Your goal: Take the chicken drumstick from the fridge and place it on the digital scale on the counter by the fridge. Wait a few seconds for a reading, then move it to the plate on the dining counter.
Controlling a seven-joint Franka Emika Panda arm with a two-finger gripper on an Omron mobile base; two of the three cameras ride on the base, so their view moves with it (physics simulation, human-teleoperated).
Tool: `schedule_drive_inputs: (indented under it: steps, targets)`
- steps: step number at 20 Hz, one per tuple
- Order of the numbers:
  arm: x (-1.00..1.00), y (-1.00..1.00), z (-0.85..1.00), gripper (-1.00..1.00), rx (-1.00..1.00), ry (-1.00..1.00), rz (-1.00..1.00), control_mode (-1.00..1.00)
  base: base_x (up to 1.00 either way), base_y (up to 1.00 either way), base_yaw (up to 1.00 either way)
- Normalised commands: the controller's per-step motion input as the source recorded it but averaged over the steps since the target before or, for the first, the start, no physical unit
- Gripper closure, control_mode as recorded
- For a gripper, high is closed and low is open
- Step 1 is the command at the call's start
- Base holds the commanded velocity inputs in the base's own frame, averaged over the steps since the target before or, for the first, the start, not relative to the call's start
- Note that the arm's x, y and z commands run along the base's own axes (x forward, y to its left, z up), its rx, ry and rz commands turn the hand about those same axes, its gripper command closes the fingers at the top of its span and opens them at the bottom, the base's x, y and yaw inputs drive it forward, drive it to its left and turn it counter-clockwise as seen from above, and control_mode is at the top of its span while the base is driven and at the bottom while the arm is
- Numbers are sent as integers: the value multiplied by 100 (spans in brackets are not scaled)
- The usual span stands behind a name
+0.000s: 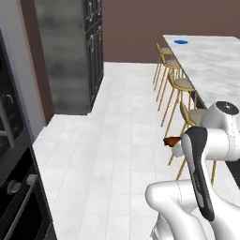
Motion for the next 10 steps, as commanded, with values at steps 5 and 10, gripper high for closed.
schedule_drive_inputs:
  steps: [5,10]
  targets:
    - [0,0,0,100,0,0,0,100,100,90,-56]
    - [0,0,0,100,0,0,0,100,100,78,-45]
